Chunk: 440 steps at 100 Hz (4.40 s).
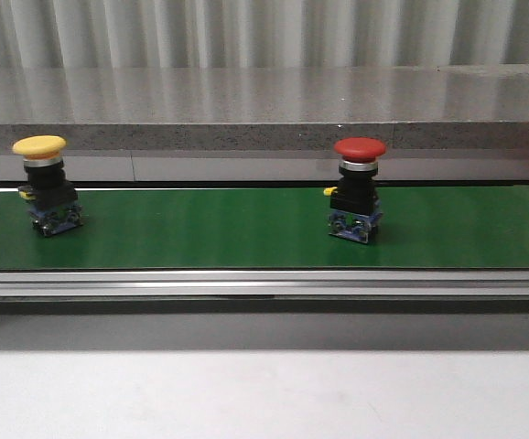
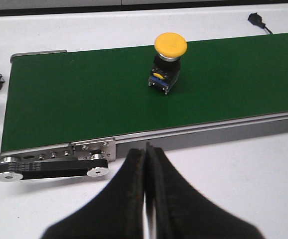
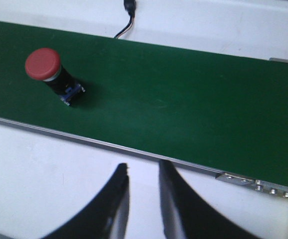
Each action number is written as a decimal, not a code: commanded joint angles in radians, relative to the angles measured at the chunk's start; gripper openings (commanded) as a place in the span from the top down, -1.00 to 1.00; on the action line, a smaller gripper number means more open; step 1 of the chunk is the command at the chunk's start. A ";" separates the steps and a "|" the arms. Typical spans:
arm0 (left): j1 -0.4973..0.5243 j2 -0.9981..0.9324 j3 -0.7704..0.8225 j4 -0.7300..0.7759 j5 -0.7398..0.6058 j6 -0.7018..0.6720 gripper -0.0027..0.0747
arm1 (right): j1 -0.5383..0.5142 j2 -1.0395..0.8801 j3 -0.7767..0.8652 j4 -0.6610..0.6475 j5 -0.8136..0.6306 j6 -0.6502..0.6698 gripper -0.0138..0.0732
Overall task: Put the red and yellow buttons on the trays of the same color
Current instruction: 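Reach the right gripper down toward the red button on the belt, then grasp the red button on the belt with the right gripper, then lower the red button into the red tray and open the right gripper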
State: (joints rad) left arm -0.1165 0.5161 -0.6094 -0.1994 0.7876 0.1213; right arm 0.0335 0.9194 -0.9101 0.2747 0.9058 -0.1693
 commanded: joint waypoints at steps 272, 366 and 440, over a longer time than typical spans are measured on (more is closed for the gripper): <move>-0.009 0.004 -0.024 -0.022 -0.069 0.001 0.98 | -0.520 0.798 -0.601 0.048 -0.142 -0.026 0.38; -0.009 0.004 -0.024 -0.022 -0.069 0.001 0.98 | -0.520 1.073 -0.719 0.176 -0.166 -0.028 -0.58; -0.009 0.004 -0.024 -0.022 -0.069 0.001 0.98 | -0.423 0.612 -0.403 0.159 -0.242 -0.122 -0.58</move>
State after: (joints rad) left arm -0.1165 0.5161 -0.6094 -0.1994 0.7859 0.1236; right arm -0.4183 1.6342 -1.3391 0.4218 0.7111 -0.2739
